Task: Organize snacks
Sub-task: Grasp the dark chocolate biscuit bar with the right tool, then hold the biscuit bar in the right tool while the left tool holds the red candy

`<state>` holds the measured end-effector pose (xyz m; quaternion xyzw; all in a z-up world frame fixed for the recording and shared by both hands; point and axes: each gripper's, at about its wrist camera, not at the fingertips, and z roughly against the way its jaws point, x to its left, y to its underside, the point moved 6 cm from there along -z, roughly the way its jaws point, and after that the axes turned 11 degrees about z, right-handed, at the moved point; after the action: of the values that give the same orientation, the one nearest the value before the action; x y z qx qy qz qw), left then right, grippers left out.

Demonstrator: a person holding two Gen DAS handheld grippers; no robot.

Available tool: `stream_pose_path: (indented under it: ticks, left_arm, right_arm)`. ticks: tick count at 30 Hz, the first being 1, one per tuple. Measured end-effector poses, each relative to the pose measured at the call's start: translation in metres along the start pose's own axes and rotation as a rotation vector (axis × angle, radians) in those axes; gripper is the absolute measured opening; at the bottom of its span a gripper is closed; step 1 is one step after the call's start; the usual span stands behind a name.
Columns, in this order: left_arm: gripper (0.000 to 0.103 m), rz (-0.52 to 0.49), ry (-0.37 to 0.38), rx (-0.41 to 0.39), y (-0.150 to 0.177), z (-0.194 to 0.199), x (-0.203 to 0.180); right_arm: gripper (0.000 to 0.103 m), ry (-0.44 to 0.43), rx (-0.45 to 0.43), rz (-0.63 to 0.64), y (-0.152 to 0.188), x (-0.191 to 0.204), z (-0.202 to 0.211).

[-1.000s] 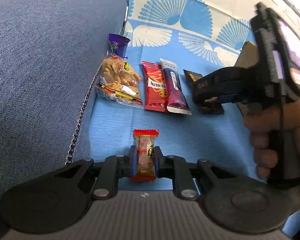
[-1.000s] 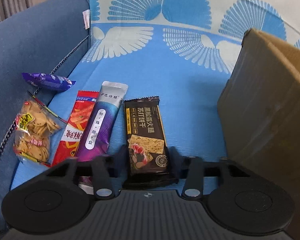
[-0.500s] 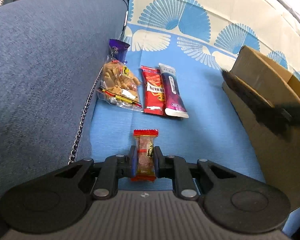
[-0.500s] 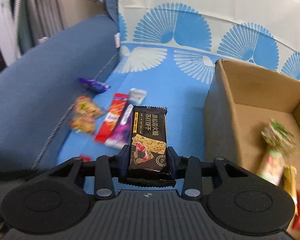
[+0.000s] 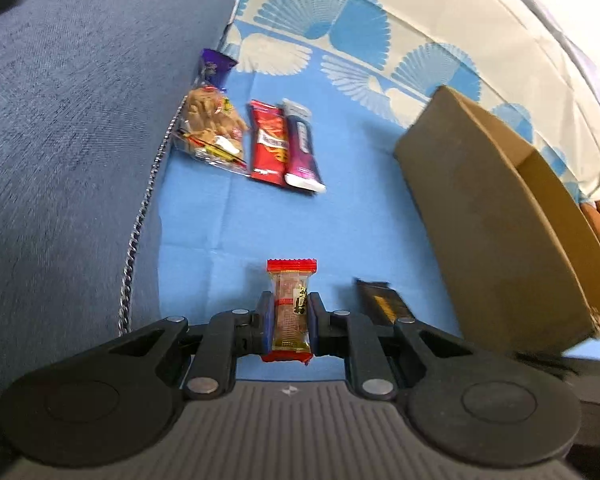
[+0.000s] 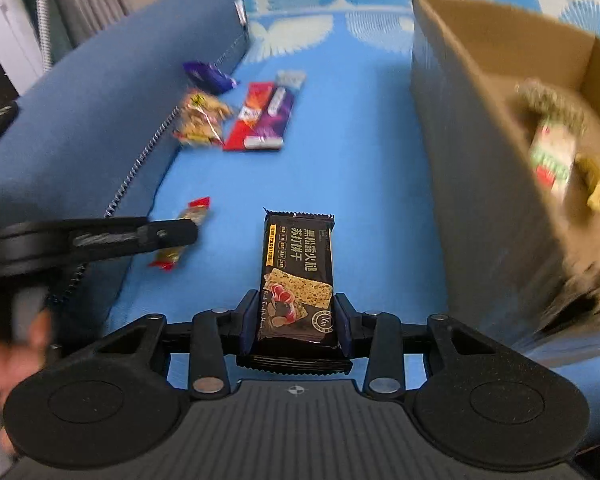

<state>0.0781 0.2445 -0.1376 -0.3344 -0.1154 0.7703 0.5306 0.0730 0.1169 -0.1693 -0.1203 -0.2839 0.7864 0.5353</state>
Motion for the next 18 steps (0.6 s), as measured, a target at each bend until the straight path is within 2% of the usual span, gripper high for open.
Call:
stream_pose_path:
  ticks: [4, 10, 15, 18]
  left_arm:
    - [0.018, -0.021, -0.019, 0.011, 0.004, -0.004, -0.005]
    - [0.018, -0.008, -0.031, 0.068, 0.007, -0.018, -0.003]
    - [0.019, -0.017, -0.036, 0.079, 0.008, -0.021, -0.002]
    - [0.023, -0.024, -0.039, 0.086, 0.009, -0.022, -0.003]
  right_arm:
    - [0.043, 0.024, 0.010, 0.056, 0.001, 0.007, -0.007]
    - [0.045, 0.009, 0.001, 0.069, 0.000, 0.002, -0.006]
    - [0.049, 0.001, 0.019, 0.061, 0.003, -0.004, -0.012]
    - [0.049, -0.014, 0.021, 0.062, 0.003, -0.004, -0.013]
